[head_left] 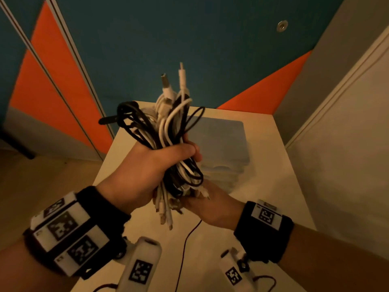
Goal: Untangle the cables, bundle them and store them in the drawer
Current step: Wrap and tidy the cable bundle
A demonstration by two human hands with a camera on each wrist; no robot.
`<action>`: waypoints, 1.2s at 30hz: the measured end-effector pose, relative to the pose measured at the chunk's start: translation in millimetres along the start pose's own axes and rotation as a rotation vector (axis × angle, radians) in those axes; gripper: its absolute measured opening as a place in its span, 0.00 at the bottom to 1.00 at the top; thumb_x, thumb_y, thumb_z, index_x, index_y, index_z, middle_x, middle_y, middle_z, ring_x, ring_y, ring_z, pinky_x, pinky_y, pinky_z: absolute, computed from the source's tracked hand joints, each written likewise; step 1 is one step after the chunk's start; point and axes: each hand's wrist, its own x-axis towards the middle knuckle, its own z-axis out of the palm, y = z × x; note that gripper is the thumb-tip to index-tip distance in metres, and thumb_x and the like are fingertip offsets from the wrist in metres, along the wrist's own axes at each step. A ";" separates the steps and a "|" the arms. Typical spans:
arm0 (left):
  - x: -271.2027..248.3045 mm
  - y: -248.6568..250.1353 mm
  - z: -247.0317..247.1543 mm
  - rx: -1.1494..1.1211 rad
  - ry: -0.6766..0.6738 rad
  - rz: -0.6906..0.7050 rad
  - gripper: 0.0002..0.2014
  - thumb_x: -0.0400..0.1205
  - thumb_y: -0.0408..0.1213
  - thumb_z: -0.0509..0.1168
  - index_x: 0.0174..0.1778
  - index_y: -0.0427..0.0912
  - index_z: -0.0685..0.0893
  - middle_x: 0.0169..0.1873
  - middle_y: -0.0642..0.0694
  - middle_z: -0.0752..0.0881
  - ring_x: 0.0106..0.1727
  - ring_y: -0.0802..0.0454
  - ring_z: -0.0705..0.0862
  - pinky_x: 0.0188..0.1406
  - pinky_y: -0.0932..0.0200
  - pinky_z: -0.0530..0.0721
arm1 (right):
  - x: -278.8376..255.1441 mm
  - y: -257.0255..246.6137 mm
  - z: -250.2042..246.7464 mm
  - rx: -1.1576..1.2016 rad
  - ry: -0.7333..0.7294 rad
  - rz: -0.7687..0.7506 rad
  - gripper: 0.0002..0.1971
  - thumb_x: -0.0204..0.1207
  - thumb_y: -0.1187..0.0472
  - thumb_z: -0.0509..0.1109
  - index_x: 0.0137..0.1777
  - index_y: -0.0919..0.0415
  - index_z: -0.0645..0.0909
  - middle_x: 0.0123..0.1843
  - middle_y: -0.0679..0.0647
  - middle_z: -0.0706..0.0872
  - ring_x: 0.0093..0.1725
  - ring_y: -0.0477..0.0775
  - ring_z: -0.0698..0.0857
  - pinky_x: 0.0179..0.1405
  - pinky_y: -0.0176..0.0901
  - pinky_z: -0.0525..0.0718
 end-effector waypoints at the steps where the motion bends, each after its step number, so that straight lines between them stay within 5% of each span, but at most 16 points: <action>1: -0.3 0.0 -2.7 -0.021 0.011 -0.007 0.10 0.72 0.30 0.68 0.33 0.51 0.87 0.33 0.46 0.89 0.43 0.43 0.89 0.44 0.51 0.89 | -1.1 2.1 -1.2 -0.015 -0.009 0.027 0.07 0.80 0.53 0.66 0.54 0.49 0.83 0.53 0.56 0.89 0.56 0.62 0.88 0.58 0.73 0.82; 6: -3.8 1.7 -11.7 -0.061 0.021 -0.021 0.05 0.72 0.30 0.68 0.37 0.45 0.84 0.31 0.45 0.85 0.38 0.47 0.89 0.37 0.55 0.88 | -7.8 13.3 -6.2 0.026 -0.055 0.122 0.05 0.84 0.61 0.65 0.50 0.53 0.82 0.36 0.54 0.84 0.37 0.55 0.88 0.48 0.67 0.87; 10: -1.5 12.6 -19.4 -0.094 0.018 0.002 0.06 0.70 0.31 0.72 0.38 0.44 0.83 0.29 0.47 0.83 0.35 0.47 0.87 0.35 0.57 0.86 | -14.0 17.0 -11.8 -0.014 -0.129 0.175 0.06 0.84 0.61 0.65 0.48 0.53 0.82 0.33 0.40 0.84 0.33 0.47 0.83 0.37 0.40 0.82; 13: 0.3 21.8 -30.7 -0.094 0.030 0.010 0.07 0.66 0.37 0.73 0.39 0.45 0.84 0.29 0.47 0.82 0.33 0.48 0.86 0.35 0.58 0.86 | -20.3 21.7 -18.8 0.010 -0.086 0.232 0.09 0.79 0.51 0.65 0.39 0.47 0.83 0.39 0.57 0.82 0.32 0.48 0.83 0.44 0.50 0.82; 16: -4.1 24.5 -34.4 0.137 0.038 0.004 0.06 0.69 0.34 0.76 0.36 0.43 0.85 0.28 0.44 0.84 0.32 0.44 0.86 0.32 0.53 0.85 | -24.5 15.8 -32.6 0.113 0.083 0.224 0.06 0.71 0.56 0.65 0.36 0.56 0.79 0.28 0.62 0.73 0.20 0.49 0.75 0.30 0.50 0.77; 18: -9.5 20.9 -31.3 0.349 0.049 -0.012 0.08 0.70 0.37 0.79 0.36 0.44 0.85 0.29 0.42 0.87 0.32 0.44 0.88 0.32 0.50 0.86 | -25.5 2.9 -43.1 0.225 0.179 0.187 0.05 0.67 0.61 0.65 0.32 0.56 0.80 0.25 0.61 0.69 0.17 0.47 0.67 0.23 0.46 0.64; 24: -20.4 7.6 -4.7 0.625 -0.106 0.010 0.17 0.71 0.40 0.79 0.49 0.66 0.86 0.46 0.71 0.89 0.50 0.72 0.86 0.48 0.74 0.81 | -19.3 -45.4 -45.5 0.403 0.178 0.131 0.18 0.81 0.71 0.58 0.33 0.55 0.79 0.21 0.47 0.62 0.20 0.45 0.57 0.23 0.40 0.52; 26: -21.4 3.5 4.1 0.565 -0.130 0.039 0.19 0.69 0.39 0.79 0.51 0.63 0.86 0.45 0.72 0.88 0.51 0.73 0.86 0.46 0.80 0.78 | -17.3 -57.6 -35.9 0.330 0.200 0.114 0.27 0.83 0.71 0.55 0.26 0.49 0.81 0.20 0.47 0.65 0.20 0.45 0.61 0.21 0.39 0.56; 30: -19.6 -1.7 11.2 0.528 -0.074 0.121 0.17 0.65 0.44 0.78 0.48 0.60 0.86 0.43 0.69 0.89 0.49 0.70 0.87 0.46 0.78 0.78 | -15.0 -66.3 -23.3 0.210 0.296 0.087 0.27 0.81 0.72 0.54 0.26 0.49 0.82 0.20 0.45 0.72 0.21 0.42 0.70 0.20 0.32 0.68; 34: -16.5 -0.9 14.0 0.563 -0.046 0.142 0.15 0.68 0.39 0.81 0.44 0.62 0.88 0.42 0.65 0.89 0.45 0.68 0.88 0.43 0.76 0.80 | -11.3 -70.2 -19.2 0.300 0.257 0.021 0.21 0.83 0.73 0.51 0.45 0.56 0.84 0.32 0.44 0.88 0.34 0.37 0.86 0.33 0.27 0.81; 36: -16.0 0.7 13.4 0.566 -0.062 0.148 0.18 0.71 0.33 0.79 0.42 0.64 0.87 0.40 0.65 0.89 0.43 0.67 0.88 0.42 0.76 0.81 | -10.3 -67.8 -17.7 0.312 0.235 -0.015 0.17 0.83 0.74 0.51 0.51 0.62 0.82 0.42 0.53 0.88 0.42 0.42 0.86 0.42 0.28 0.83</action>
